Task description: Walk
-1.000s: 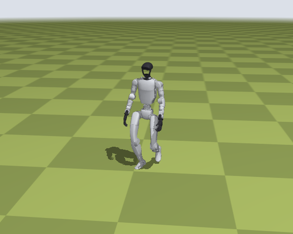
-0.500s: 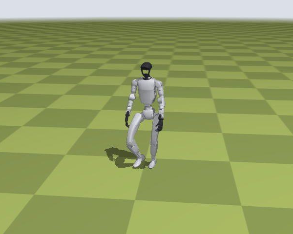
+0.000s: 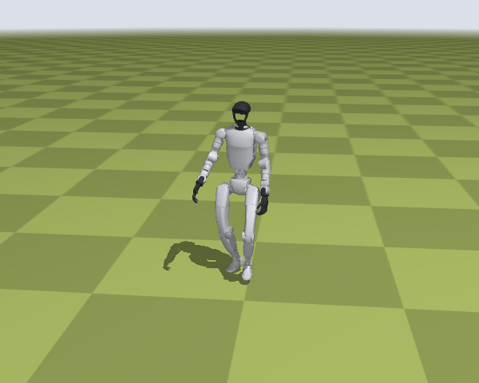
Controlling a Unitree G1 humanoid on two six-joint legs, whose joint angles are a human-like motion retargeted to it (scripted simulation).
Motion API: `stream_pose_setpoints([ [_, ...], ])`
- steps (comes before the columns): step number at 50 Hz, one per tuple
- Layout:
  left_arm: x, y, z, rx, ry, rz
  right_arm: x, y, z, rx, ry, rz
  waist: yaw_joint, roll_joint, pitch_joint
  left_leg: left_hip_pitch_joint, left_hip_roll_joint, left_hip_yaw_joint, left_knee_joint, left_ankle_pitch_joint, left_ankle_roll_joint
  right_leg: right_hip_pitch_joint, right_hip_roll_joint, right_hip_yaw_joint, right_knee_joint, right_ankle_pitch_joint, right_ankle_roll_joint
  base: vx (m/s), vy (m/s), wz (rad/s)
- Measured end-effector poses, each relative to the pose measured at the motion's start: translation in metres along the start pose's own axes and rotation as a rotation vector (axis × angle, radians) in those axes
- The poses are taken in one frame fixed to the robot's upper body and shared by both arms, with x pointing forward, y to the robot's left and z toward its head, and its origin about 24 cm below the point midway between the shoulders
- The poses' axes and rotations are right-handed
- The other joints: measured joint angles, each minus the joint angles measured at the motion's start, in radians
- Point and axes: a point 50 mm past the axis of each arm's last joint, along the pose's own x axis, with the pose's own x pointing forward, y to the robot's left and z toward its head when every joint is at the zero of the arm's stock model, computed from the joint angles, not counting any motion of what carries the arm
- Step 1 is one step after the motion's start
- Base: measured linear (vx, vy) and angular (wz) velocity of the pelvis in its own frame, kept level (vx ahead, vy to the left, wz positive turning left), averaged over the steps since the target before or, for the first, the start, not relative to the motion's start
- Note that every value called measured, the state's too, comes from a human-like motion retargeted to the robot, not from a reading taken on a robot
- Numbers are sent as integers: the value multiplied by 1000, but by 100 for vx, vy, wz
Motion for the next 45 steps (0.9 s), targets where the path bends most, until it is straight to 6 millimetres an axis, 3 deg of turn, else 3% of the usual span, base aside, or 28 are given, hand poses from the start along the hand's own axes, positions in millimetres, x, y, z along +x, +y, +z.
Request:
stream_pose_setpoints([
  [4, -3, -5, -24, -6, 89, 6, 7, -16, 42, -39, -139, -56, -3, -47, -17, 32, -146, 26, -483, 76, -63, 52, -62, 22, 9, -57, 32, 80, 10, 1],
  [7, -6, -8, -38, -13, 146, 10, 8, -17, 47, -61, -149, -64, -4, -76, -40, 49, -206, 29, -561, 93, -44, 44, -126, 13, 130, -74, 54, 81, 10, -5],
  [10, -7, -10, -45, -13, 187, -1, 8, -8, 31, -83, -81, -30, -11, -119, -53, 74, -274, 34, -507, 81, 13, 1, -236, 3, 374, 34, 89, 80, 12, 5],
  [13, -4, -4, -35, 1, 167, -9, 6, 8, 6, -108, 27, 52, -38, -182, -38, 160, -382, 40, -538, 43, 82, -122, -399, 34, 700, 286, 105, 77, 14, 23],
  [14, -3, -1, -28, 12, 147, -5, 4, 14, -4, -120, 68, 79, -49, -192, -31, 198, -410, 32, -564, 36, 95, -166, -438, 45, 776, 326, 97, 76, 14, 30],
  [15, -1, 2, -21, 25, 125, 2, 2, 19, -14, -135, 109, 104, -60, -197, -25, 237, -435, 21, -590, 29, 103, -208, -471, 55, 841, 347, 83, 75, 12, 32],
  [18, 3, 13, 8, 53, 27, 41, -10, 33, -50, -169, 239, 164, -92, -184, -7, 376, -475, -34, -689, 21, 95, -319, -508, 49, 907, 260, 43, 74, 6, 31],
  [23, 4, 31, 65, 50, -188, 121, -39, 45, -106, -170, 423, 207, -142, -138, 17, 591, -471, -120, -807, -17, 58, -445, -471, -11, 689, 170, 57, 72, -4, 28],
  [28, -5, 45, 114, 85, -390, 165, -63, 50, -141, -142, 544, 220, -159, -84, 24, 726, -403, -158, -818, -102, 41, -469, -326, -30, 196, 316, 177, 69, -9, 3],
  [31, -9, 49, 129, 102, -452, 177, -74, 52, -154, -128, 591, 225, -159, -62, 10, 752, -362, -154, -749, -157, 31, -451, -261, -25, 11, 380, 212, 69, -11, -7],
  [35, -6, 46, 116, 72, -413, 171, -84, 55, -165, -105, 642, 215, -155, -39, -12, 744, -315, -178, -539, -183, 5, -430, -216, -22, 105, 345, 149, 72, -15, -8],
  [38, 0, 32, 88, 42, -311, 135, -81, 53, -162, -88, 640, 190, -146, 14, -9, 652, -208, -175, -215, -52, -45, -382, -147, -50, 172, 256, 68, 67, -15, -12],
  [40, 3, 20, 70, 46, -241, 96, -71, 48, -152, -75, 603, 163, -132, 58, -8, 543, -103, -160, 20, 82, -56, -340, -88, -77, 159, 212, 24, 63, -14, -12],
  [42, 5, 10, 56, 72, -180, 54, -57, 40, -134, -67, 534, 126, -110, 74, -7, 433, -21, -138, 188, 131, -26, -293, -48, -85, 127, 178, 4, 63, -13, -19],
  [45, 5, -2, 36, 115, -100, 9, -33, 28, -98, -59, 393, 63, -69, 69, -5, 285, 39, -98, 321, 51, 33, -216, -19, -74, 80, 131, 5, 62, -9, -28],
])
